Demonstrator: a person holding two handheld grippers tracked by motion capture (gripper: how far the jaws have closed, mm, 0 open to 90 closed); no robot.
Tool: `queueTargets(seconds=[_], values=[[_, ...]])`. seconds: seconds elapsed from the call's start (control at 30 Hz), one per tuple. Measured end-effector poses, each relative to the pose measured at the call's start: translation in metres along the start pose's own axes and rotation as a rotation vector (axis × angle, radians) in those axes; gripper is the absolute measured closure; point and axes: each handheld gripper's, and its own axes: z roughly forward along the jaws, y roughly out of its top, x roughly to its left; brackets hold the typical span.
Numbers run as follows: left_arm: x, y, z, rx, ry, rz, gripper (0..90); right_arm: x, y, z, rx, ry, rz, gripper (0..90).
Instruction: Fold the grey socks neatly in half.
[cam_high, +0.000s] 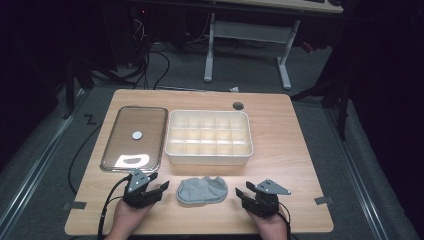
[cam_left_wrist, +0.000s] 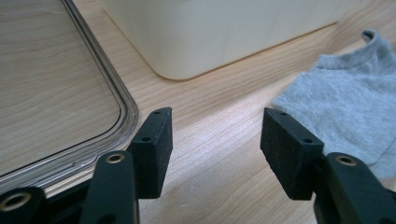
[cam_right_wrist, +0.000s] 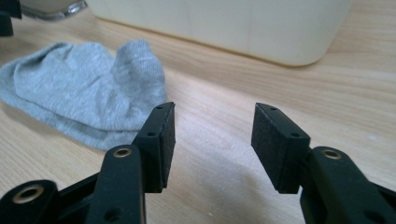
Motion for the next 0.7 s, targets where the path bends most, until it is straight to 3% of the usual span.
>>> queueTargets(seconds=[0.1, 0.4, 0.7], values=[[0.0005, 0.0011, -0.0002, -0.003, -0.01, -0.017, 44.2, -0.0021, -0.0001, -0.0017, -0.01, -0.014, 0.009, 50.7], [-0.0053, 0.0042, -0.0023, 0.005, -0.019, 0.009, 42.7, -0.0008, -0.0036, -0.0061, -0.014, -0.033, 0.01, 52.7], [-0.0081, 0.0032, 0.0002, 0.021, -0.022, 0.02, 42.6, -0.0016, -0.0035, -0.004, -0.009, -0.016, 0.012, 52.4]])
